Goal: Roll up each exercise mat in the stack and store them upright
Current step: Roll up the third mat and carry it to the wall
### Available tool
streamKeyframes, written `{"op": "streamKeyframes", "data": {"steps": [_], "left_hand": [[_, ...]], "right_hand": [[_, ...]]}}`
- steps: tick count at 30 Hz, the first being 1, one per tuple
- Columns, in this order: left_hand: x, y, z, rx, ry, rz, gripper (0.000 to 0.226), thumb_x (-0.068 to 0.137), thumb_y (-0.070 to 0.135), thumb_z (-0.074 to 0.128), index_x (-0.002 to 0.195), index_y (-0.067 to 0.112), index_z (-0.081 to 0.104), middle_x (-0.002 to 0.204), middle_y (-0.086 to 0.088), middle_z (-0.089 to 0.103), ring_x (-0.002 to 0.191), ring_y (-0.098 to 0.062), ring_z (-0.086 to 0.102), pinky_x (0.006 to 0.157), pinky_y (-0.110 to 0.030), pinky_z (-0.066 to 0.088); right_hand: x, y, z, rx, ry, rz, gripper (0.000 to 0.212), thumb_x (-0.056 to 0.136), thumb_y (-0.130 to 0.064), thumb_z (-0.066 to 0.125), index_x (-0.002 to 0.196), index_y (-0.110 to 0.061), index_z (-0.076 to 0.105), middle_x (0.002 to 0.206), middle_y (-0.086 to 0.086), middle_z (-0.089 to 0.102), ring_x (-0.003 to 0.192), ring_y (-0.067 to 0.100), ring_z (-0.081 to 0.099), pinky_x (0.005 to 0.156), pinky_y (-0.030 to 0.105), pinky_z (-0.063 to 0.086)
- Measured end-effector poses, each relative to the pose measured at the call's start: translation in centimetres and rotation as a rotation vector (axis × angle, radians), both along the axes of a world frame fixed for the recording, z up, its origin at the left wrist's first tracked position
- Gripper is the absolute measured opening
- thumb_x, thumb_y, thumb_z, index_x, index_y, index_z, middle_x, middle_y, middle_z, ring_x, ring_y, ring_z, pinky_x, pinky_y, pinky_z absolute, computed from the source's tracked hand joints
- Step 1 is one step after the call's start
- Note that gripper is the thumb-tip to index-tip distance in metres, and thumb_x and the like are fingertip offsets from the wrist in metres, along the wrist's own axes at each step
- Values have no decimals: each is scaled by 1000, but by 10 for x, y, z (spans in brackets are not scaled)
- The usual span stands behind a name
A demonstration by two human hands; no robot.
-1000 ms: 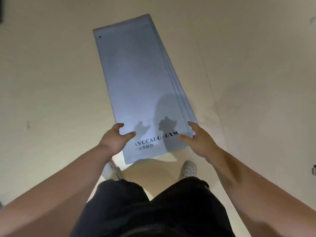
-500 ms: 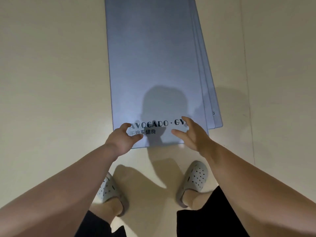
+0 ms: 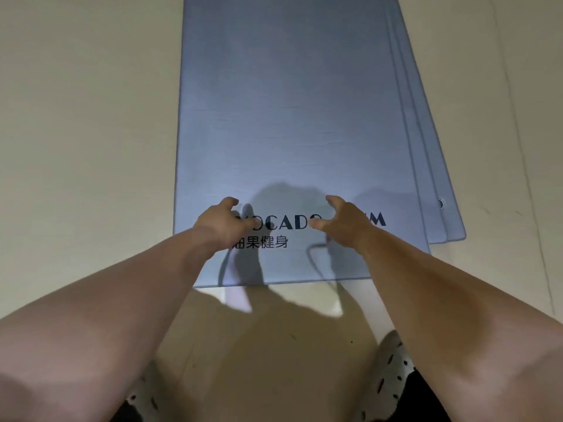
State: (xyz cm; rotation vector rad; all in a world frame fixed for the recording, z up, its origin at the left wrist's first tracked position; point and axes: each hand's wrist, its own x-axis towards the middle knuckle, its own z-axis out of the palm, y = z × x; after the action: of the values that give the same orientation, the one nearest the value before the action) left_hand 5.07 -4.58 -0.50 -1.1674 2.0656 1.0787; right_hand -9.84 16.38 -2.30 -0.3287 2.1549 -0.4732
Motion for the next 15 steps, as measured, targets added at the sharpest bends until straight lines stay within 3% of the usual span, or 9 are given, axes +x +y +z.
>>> {"op": "streamKeyframes", "data": {"steps": [6, 10, 12, 15], "left_hand": [[28, 23, -46, -222, -44, -162, 84, 82, 66, 67, 151, 31, 37, 154, -5, 39, 135, -36, 40, 105, -48, 43], [77, 22, -68, -263, -92, -376, 91, 72, 67, 71, 149, 44, 30, 165, 8, 12, 143, -29, 25, 107, -50, 36], [88, 13, -71, -287, -106, -459, 99, 69, 63, 74, 152, 48, 23, 166, 10, 6, 143, -27, 24, 109, -50, 34], [87, 10, -70, -259, -110, -475, 108, 67, 66, 76, 156, 47, 17, 168, 9, 0, 146, -28, 20, 111, -50, 34]], "right_hand": [[32, 19, -30, 40, 14, 116, 107, 80, -55, 84, 164, -27, 25, 168, 3, 31, 151, 31, 35, 121, 49, 34], [48, 37, -42, 232, 58, 371, 133, 67, -66, 87, 166, -34, 4, 173, -10, -12, 161, 23, -2, 124, 56, 28], [51, 40, -43, 359, 150, 537, 139, 67, -62, 89, 165, -37, -7, 171, -9, -24, 160, 23, -8, 119, 53, 35], [59, 41, -48, 486, 295, 702, 143, 74, -39, 89, 160, -35, -25, 168, 0, -32, 160, 27, -8, 108, 46, 42]]}}
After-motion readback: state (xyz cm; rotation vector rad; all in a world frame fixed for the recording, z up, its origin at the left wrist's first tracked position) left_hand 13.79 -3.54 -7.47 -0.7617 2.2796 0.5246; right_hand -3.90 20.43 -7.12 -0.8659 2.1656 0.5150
